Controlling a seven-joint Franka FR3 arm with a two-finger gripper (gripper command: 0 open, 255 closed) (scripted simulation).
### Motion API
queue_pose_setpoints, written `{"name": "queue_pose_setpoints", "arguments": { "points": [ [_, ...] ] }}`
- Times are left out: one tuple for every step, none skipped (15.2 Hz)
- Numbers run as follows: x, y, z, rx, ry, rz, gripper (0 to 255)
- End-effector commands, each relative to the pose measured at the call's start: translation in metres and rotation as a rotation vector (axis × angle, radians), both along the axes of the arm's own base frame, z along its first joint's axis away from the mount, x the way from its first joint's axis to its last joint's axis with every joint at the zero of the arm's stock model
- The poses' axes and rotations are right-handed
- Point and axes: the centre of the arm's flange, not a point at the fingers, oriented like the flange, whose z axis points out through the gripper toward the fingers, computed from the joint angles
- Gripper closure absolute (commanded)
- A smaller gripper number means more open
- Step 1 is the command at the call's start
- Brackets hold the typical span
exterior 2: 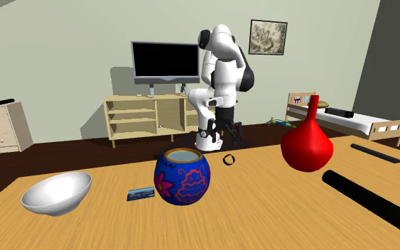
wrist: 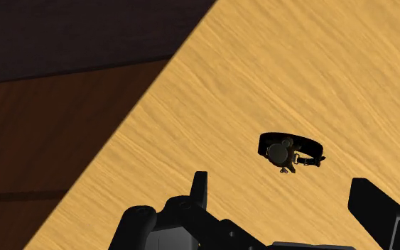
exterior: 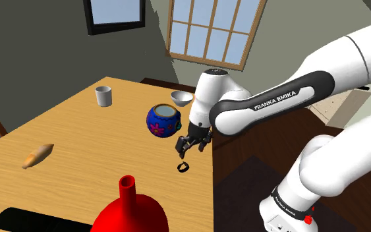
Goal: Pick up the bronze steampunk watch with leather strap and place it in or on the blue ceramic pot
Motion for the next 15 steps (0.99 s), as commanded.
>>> {"name": "queue_pose_setpoints", "arguments": {
  "points": [
    [0.004,0.018,-0.018,0.007,-0.003,-0.006,0],
    [0.004,0.023,-0.025,0.009,-0.004,-0.007,0],
    [0.005,0.023,-0.030,0.009,-0.004,-0.007,0],
    [0.005,0.023,-0.035,0.009,-0.004,-0.007,0],
    [0.005,0.024,-0.040,0.009,-0.004,-0.007,0],
    [0.005,0.024,-0.046,0.009,-0.004,-0.007,0],
    [0.006,0.024,-0.051,0.009,-0.004,-0.007,0],
    [0.006,0.024,-0.056,0.009,-0.004,-0.007,0],
    [0.006,0.024,-0.062,0.009,-0.004,-0.007,0],
    [0.006,0.025,-0.065,0.009,-0.004,-0.007,0],
    [0.006,0.025,-0.065,0.009,-0.004,-0.007,0],
    [0.006,0.025,-0.065,0.009,-0.004,-0.007,0],
    [0.006,0.025,-0.065,0.009,-0.004,-0.007,0],
    [0.006,0.025,-0.065,0.009,-0.004,-0.007,0],
    [0.006,0.025,-0.065,0.009,-0.004,-0.007,0]
  ]
}}
